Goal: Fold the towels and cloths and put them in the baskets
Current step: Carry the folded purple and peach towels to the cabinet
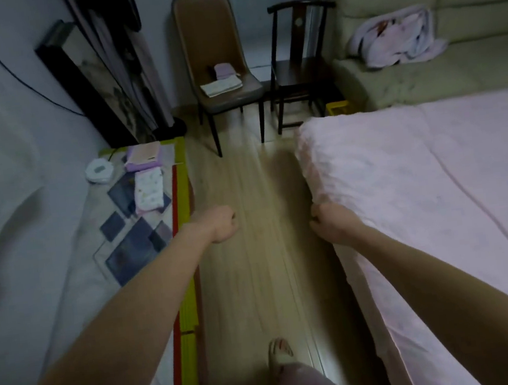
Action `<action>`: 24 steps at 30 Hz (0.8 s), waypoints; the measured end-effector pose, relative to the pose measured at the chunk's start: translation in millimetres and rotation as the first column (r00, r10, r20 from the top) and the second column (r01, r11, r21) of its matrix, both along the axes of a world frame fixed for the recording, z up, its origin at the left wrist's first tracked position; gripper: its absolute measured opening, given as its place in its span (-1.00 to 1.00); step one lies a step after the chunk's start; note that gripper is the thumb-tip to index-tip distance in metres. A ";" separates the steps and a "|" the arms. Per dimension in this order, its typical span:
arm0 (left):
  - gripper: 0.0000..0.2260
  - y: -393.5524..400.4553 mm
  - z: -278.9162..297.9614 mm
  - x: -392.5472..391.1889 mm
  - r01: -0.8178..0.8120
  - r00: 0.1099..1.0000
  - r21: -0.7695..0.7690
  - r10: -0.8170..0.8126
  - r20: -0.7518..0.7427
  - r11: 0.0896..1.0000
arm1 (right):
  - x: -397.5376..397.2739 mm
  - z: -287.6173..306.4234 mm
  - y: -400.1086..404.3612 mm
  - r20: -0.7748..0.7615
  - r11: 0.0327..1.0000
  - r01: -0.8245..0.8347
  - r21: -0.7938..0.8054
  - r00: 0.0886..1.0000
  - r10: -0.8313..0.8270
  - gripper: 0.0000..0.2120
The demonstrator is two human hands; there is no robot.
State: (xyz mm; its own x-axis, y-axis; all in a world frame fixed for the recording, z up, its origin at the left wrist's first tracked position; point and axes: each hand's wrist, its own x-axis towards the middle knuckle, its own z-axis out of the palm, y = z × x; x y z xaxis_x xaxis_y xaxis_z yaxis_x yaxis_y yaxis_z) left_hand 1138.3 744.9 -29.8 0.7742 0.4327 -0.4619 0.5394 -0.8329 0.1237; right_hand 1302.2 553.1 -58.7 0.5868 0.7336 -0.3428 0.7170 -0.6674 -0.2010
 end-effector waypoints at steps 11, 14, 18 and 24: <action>-0.66 232.4 -31.6 180.6 0.017 0.996 0.007 -0.016 -0.090 1.000 | 199.5 -11.8 254.3 -0.012 1.000 -0.031 0.004 0.999 0.031 -0.83; -0.68 307.6 -32.6 234.1 0.033 0.995 0.043 -0.029 -0.094 0.999 | 251.6 -12.0 326.1 -0.007 1.000 0.006 0.004 1.000 -0.006 -0.83; -0.69 397.9 -23.7 303.1 0.038 0.996 0.063 -0.033 -0.086 0.997 | 310.4 1.9 412.3 -0.030 0.998 0.027 -0.052 0.999 -0.028 -0.82; -0.65 509.2 -52.0 362.7 -0.128 0.989 -0.084 0.121 -0.091 0.988 | 378.1 -23.2 554.1 -0.050 0.985 -0.148 -0.093 0.988 0.144 -0.72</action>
State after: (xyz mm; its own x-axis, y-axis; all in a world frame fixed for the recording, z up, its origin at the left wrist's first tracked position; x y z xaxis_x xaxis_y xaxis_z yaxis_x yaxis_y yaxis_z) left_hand 1501.0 1254.1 -81.8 0.6729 0.4772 -0.5652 0.6499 -0.7464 0.1435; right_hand 1680.2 1107.3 -81.9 0.4589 0.7729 -0.4382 0.8003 -0.5738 -0.1741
